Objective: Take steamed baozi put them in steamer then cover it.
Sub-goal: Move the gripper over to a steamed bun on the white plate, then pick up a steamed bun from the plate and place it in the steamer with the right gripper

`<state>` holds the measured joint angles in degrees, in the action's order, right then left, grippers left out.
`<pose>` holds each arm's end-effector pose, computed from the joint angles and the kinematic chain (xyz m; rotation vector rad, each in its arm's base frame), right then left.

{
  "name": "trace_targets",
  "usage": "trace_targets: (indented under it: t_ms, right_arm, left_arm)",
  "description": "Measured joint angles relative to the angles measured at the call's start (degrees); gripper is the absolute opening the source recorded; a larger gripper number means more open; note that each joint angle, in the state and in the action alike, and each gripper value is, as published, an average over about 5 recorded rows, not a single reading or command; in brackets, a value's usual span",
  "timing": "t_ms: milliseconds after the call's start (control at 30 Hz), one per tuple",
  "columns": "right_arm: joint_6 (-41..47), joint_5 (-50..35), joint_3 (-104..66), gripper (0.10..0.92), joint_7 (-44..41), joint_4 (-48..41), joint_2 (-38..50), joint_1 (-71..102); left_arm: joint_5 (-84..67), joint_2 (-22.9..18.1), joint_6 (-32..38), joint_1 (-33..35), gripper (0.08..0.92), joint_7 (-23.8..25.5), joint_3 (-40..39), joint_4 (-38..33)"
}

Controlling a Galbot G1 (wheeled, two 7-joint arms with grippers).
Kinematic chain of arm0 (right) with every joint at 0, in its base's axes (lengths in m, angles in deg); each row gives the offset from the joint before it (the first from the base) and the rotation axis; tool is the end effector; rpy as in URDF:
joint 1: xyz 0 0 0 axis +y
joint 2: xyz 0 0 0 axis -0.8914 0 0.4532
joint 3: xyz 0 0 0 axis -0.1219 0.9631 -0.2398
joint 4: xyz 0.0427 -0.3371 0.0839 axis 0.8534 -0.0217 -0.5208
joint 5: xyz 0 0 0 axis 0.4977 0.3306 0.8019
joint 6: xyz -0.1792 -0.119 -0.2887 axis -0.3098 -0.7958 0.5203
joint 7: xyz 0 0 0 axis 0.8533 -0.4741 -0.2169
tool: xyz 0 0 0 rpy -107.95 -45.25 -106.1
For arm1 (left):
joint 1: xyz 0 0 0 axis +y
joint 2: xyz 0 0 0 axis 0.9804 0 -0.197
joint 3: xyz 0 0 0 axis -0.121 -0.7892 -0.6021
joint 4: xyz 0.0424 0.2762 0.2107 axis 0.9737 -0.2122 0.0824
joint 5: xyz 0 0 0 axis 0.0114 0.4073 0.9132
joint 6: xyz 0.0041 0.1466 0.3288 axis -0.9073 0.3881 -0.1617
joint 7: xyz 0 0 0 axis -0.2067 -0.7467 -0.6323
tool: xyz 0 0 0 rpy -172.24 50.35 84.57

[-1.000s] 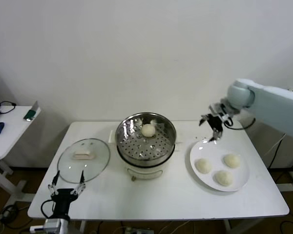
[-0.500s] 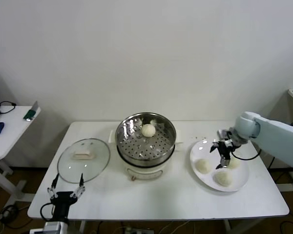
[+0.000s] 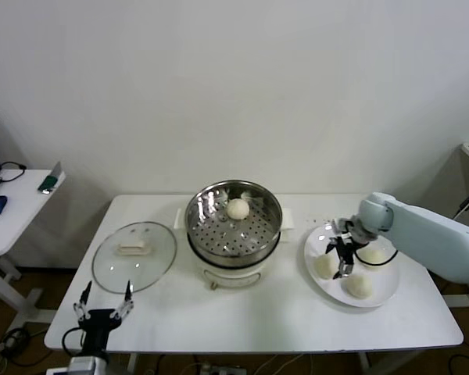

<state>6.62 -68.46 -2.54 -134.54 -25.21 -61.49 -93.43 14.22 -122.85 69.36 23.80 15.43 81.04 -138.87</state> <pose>0.5416 -0.1390 -0.2481 1.3052 -1.3693 1.1819 0.1439 0.0861 -0.3733 0.2506 -2.9801 -0.3351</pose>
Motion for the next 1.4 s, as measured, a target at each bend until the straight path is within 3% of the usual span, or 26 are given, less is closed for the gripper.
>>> trace_targets:
  t_ms: [200,400,800,1133,1400]
  right_arm:
    - [-0.25,0.52,-0.58,0.814,-0.57,-1.42,-1.0,0.68]
    - [-0.49,0.53,-0.87,0.743,-1.04,-1.88,-1.15,0.62]
    - [-0.82,-2.07,1.59,0.714,-1.73,-0.42,0.56,-4.32]
    - [-0.35,-12.38,12.3,0.715,-2.19,0.93,-0.53,-22.43]
    - [2.34,-23.52,17.58,0.718,-0.75,1.46,-6.39,-33.35]
  left_arm:
    - [0.02,0.02,0.08,0.02,0.823,0.0,0.02,0.25]
    - [0.12,0.03,0.06,-0.03,0.823,-0.04,-0.02,0.26]
    - [0.22,0.0,-0.17,0.11,0.823,-0.07,-0.35,-0.22]
    - [0.75,-0.09,-0.06,0.87,0.823,0.16,-1.45,-0.9]
    - [1.09,-0.37,0.19,1.47,0.823,0.63,-2.35,-1.57]
